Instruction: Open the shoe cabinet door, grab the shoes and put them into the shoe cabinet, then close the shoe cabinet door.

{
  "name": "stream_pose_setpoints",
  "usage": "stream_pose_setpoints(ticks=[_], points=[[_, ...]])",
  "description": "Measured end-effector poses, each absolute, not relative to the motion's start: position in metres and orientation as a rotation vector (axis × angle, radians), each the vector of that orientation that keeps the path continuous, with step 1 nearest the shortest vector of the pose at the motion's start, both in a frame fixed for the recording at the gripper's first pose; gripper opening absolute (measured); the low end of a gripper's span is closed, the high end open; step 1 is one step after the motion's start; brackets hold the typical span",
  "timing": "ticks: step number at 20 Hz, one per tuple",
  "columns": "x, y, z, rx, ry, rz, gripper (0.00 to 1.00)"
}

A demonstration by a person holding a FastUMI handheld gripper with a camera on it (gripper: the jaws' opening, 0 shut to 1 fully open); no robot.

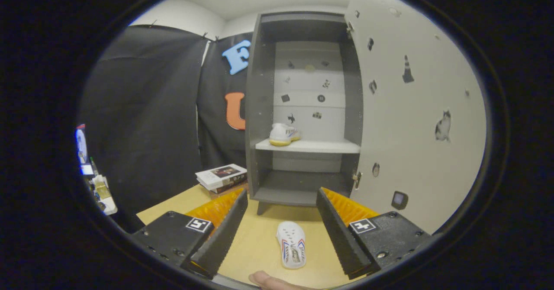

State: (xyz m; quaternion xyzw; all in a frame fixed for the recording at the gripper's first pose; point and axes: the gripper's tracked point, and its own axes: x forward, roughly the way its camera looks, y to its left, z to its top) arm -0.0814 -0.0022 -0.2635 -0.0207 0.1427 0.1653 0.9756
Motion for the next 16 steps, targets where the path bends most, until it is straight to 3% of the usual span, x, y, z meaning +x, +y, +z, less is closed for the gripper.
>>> stream_pose_setpoints(ticks=[10, 16], points=[[-0.049, 0.007, -0.444, -0.003, 0.677, 0.365, 0.99], [-0.058, 0.011, -0.497, 0.025, 0.817, 0.426, 0.84]])
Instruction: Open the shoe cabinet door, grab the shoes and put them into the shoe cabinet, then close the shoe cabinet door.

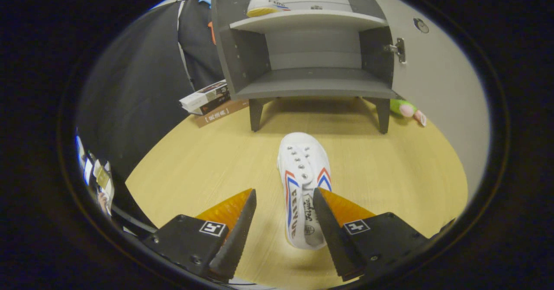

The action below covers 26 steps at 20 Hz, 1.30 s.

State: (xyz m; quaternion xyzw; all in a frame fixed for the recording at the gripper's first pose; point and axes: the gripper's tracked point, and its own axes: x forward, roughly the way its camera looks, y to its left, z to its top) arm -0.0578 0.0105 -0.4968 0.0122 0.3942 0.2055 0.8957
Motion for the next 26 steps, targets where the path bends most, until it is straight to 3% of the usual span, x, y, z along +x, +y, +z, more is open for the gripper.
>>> stream_pose_setpoints(ticks=[3, 6, 9, 13, 19, 26], points=[[-0.058, 0.01, -0.507, 0.022, 0.825, 0.426, 0.68], [-0.049, 0.011, -0.518, 0.062, 0.809, 0.389, 0.63], [-0.029, 0.004, -0.533, 0.107, 0.774, 0.302, 0.36], [-0.022, 0.009, -0.538, 0.225, 0.775, 0.345, 0.08], [-0.021, 0.013, -0.537, 0.182, 0.72, 0.353, 0.06], [-0.02, 0.007, -0.538, 0.069, 0.671, 0.327, 0.1]])
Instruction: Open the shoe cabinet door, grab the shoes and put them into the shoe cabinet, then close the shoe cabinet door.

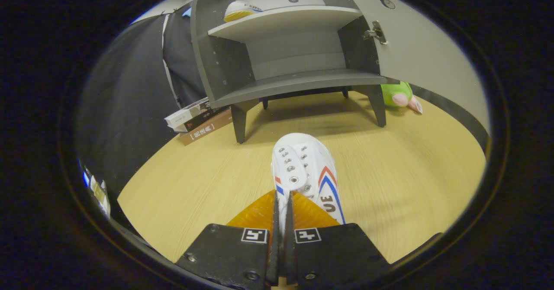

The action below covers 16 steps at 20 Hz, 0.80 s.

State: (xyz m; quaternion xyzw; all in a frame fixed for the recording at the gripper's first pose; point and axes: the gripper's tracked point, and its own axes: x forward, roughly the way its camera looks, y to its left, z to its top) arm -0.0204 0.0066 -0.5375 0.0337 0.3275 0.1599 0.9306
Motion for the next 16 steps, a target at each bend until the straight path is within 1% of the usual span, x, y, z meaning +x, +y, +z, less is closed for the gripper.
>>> stream_pose_setpoints(ticks=[5, 8, 9, 11, 16], points=[[-0.018, 0.009, -0.536, 0.101, 0.682, 0.358, 0.1], [-0.017, 0.009, -0.533, 0.133, 0.657, 0.332, 0.11], [-0.017, 0.008, -0.532, 0.115, 0.644, 0.328, 0.08], [-0.016, 0.006, -0.529, 0.066, 0.615, 0.33, 0.05], [-0.02, -0.007, -0.511, 0.058, 0.575, 0.292, 0.05]])
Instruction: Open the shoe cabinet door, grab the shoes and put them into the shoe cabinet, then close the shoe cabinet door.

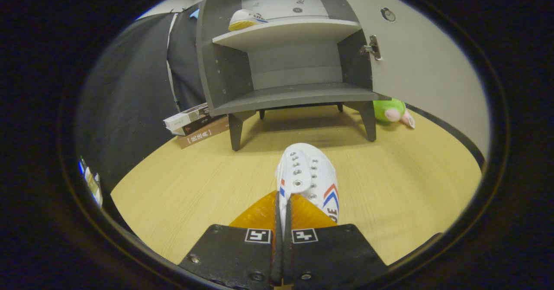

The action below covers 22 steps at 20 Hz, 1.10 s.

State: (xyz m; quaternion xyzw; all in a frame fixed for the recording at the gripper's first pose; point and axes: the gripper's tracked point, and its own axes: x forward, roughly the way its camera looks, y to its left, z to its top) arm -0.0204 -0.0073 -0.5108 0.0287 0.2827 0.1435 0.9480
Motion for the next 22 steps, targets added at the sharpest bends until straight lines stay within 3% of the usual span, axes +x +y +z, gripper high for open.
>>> stream_pose_setpoints(ticks=[8, 22], points=[[-0.037, -0.009, -0.461, 0.148, 0.539, 0.345, 0.04], [-0.067, -0.005, -0.288, 0.155, 0.333, 0.446, 0.04]])
